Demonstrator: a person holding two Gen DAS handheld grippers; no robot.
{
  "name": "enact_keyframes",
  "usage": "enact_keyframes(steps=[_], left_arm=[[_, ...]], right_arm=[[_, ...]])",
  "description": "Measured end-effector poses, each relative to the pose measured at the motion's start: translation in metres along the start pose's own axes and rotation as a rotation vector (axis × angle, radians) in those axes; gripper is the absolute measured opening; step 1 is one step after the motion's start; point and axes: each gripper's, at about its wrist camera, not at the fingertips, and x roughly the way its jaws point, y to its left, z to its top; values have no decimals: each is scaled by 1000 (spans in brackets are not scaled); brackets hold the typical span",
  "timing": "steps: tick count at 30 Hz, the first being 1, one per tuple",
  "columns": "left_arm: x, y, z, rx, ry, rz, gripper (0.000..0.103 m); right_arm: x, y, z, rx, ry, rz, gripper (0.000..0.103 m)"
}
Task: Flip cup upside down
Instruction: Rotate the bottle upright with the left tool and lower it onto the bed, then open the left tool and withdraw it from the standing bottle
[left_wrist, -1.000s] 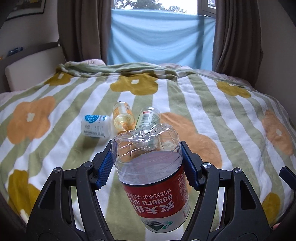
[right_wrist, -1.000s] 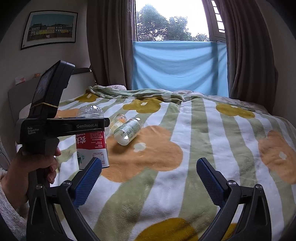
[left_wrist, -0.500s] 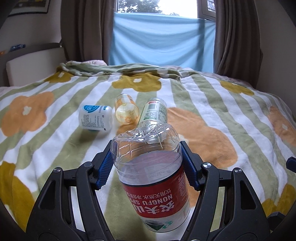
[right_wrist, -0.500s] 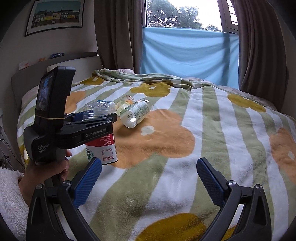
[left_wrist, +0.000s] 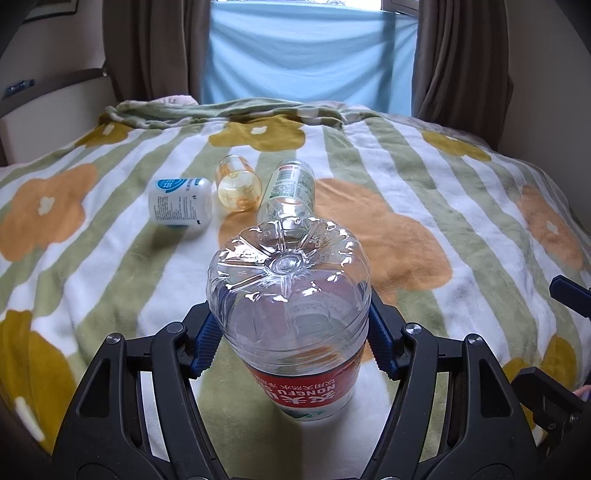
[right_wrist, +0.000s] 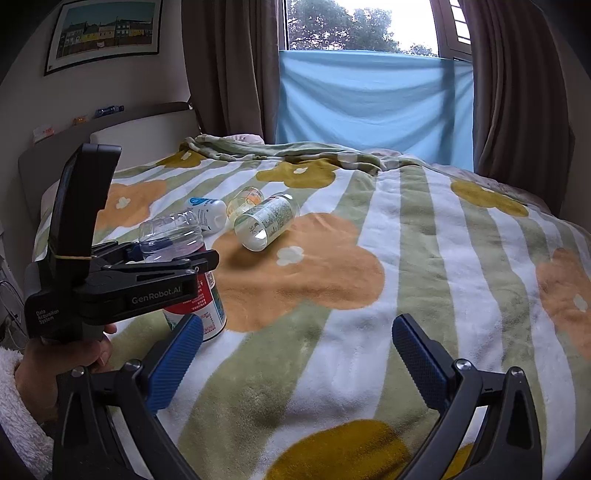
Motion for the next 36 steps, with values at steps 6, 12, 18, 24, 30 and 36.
enact_keyframes(steps=[6, 12, 18, 24, 30, 36], left_arm=[[-6, -3, -2, 10, 13, -7, 64], [-9, -7, -2, 45, 8, 38, 87], [-17, -13, 0, 80, -41, 59, 103], [-17, -17, 0, 109, -36, 70, 103], [-27, -12, 1, 98, -32, 57, 103], [-70, -1, 4, 86, -52, 46, 103]], right_arm=[[1, 3, 1, -3, 10, 5, 102], [1, 4, 0, -3, 14, 8, 102], [3, 1, -1, 11, 25, -8, 102], [5, -1, -1, 24, 34, -6, 102], [6, 0, -2, 17, 39, -17, 102], [-2, -1, 3, -4, 19, -53, 102]])
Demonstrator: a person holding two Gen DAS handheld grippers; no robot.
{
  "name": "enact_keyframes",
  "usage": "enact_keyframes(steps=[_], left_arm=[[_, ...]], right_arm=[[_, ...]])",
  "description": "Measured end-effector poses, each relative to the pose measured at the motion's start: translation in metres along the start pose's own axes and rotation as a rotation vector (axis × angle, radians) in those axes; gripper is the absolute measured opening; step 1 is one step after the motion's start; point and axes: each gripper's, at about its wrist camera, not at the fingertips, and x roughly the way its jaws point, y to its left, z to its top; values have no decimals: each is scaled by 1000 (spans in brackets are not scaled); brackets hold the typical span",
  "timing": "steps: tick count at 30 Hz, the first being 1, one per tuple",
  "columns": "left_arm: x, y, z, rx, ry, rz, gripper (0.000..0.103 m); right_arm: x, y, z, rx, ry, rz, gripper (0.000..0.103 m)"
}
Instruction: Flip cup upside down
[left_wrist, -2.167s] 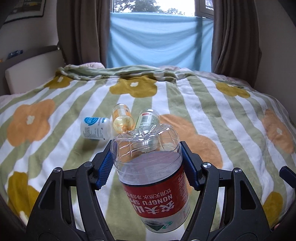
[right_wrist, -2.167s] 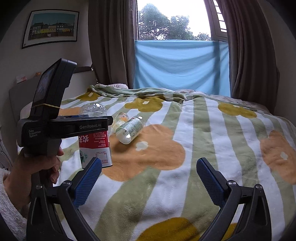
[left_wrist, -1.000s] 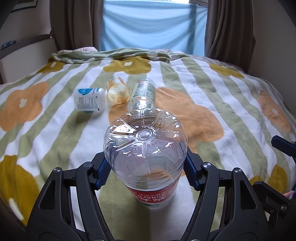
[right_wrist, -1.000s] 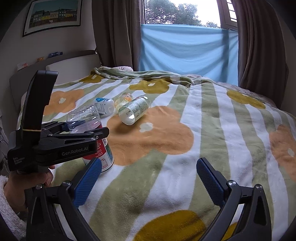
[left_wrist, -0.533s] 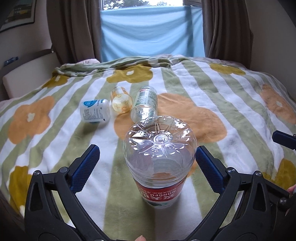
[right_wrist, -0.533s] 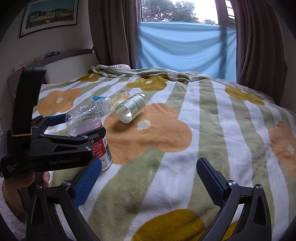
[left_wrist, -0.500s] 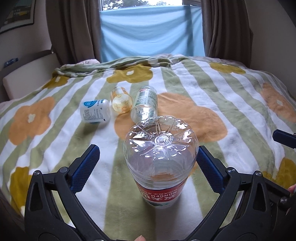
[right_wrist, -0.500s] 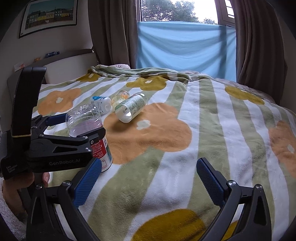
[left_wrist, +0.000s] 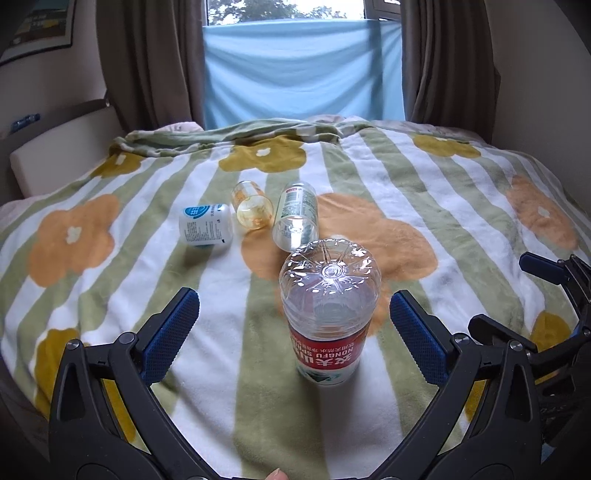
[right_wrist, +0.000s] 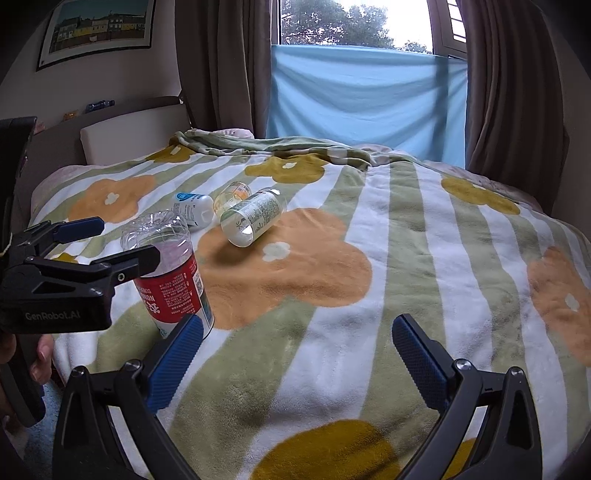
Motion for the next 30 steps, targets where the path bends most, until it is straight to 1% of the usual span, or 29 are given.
enact_keyframes(steps=[3, 5, 7, 10, 13, 16, 18, 20, 23, 26, 30], left_arm=[[-30, 10, 5, -4, -23, 27, 103], [-53, 19, 10, -7, -54, 25, 103], [-78, 28, 17, -6, -89, 27, 103], [-111, 41, 30, 2, -141, 39, 103], [-141, 55, 45, -15, -193, 24, 103], [-168, 67, 53, -32, -242, 10, 103], [-183, 75, 54, -43, -275, -4, 103], [-191, 82, 53, -43, -292, -8, 103], [-197, 91, 49, -56, -297, -36, 103], [-199, 98, 40, -73, -300, -54, 103], [-194, 95, 31, -67, -298, -50, 103]], right_arm=[[-12, 5, 2, -22, -21, -12, 102], [-21, 9, 7, -31, -40, -17, 102], [-32, 17, 16, -47, -53, -32, 102], [-60, 29, 33, -62, -95, -57, 102], [-92, 43, 53, -47, -151, -45, 102], [-119, 60, 69, -19, -182, -91, 102], [-137, 68, 76, 17, -213, -124, 102], [-153, 77, 82, 43, -245, -171, 102], [-172, 87, 86, 72, -274, -244, 102], [-183, 91, 83, 91, -299, -322, 102], [-180, 95, 71, 83, -294, -358, 102]])
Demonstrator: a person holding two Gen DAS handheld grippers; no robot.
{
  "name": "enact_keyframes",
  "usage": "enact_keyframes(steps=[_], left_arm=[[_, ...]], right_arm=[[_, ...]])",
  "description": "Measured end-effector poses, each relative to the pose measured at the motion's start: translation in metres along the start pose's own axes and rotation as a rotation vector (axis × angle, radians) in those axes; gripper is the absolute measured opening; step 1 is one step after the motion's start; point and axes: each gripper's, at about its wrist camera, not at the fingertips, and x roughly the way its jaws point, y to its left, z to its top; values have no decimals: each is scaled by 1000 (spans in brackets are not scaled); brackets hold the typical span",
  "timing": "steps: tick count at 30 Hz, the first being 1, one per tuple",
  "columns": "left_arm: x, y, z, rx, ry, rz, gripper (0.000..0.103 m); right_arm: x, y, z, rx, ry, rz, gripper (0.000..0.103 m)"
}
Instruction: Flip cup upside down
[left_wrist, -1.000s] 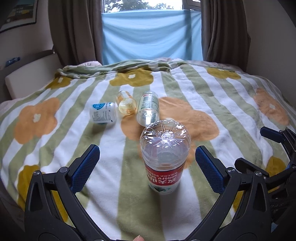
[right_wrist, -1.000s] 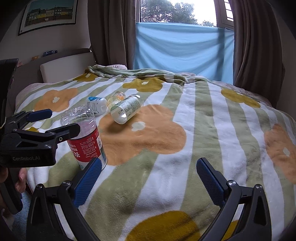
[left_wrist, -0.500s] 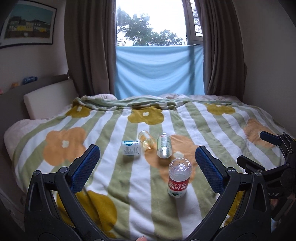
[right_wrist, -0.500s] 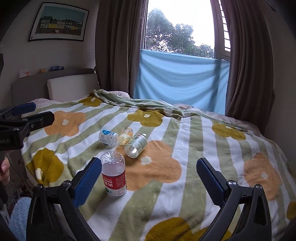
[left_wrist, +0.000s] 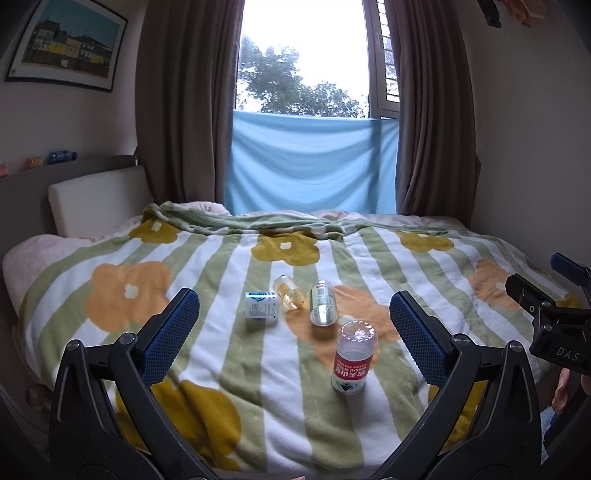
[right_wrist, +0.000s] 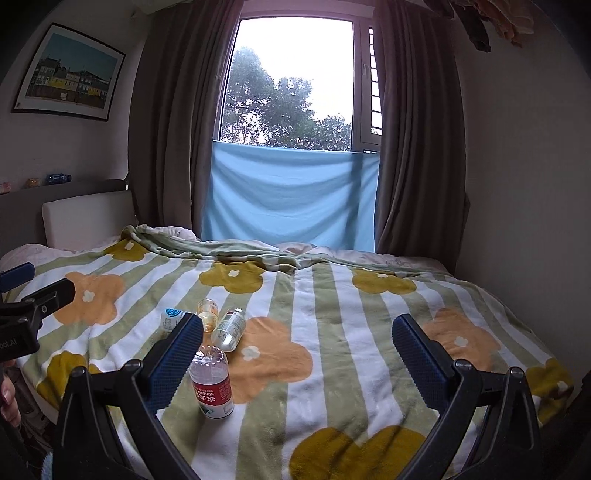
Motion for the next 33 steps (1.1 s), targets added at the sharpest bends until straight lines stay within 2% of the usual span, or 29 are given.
enact_keyframes(steps=[10, 33], left_arm=[[-2, 2, -4, -6, -23, 8, 103], [-4, -13, -4, 39, -25, 2, 103]], right_arm=[[-12, -1, 6, 6, -48, -13, 102], [-17, -8, 6, 44, -49, -13, 102]])
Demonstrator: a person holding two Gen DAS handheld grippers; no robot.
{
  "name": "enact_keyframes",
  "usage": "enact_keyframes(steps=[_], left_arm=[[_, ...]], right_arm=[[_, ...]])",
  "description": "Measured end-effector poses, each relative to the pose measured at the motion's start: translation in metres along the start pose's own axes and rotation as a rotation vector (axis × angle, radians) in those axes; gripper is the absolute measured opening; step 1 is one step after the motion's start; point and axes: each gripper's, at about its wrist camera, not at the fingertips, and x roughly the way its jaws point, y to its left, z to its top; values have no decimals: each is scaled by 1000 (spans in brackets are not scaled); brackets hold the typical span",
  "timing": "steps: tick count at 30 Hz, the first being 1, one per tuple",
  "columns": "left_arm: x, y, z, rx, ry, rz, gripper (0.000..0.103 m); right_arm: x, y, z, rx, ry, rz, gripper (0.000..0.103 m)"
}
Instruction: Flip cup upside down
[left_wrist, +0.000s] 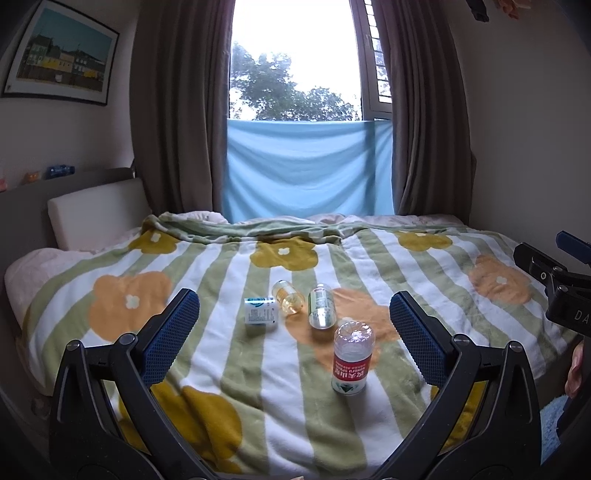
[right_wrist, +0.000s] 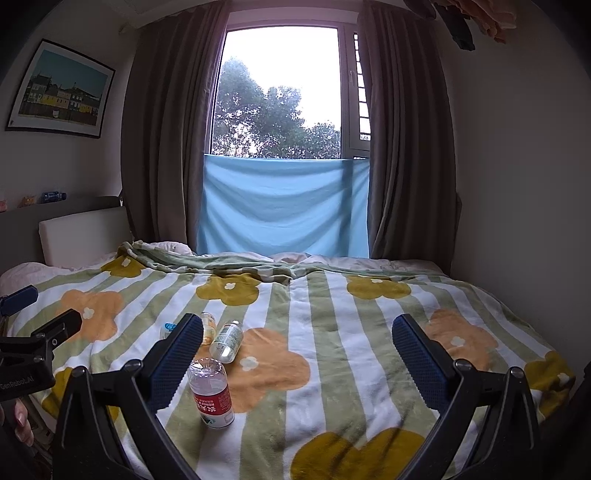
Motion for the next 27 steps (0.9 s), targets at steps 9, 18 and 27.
enact_keyframes(steps=[9, 18, 27], left_arm=[[0, -5, -2, 20, -4, 7, 103], [-2, -4, -3, 4, -15, 37, 103], [-7, -6, -2, -7, -49, 15, 103]], right_arm=[[-2, -2, 0, -1, -8, -2, 102], [-3, 0, 0, 0, -6, -3, 102], [-3, 0, 1, 2, -7, -6, 102]])
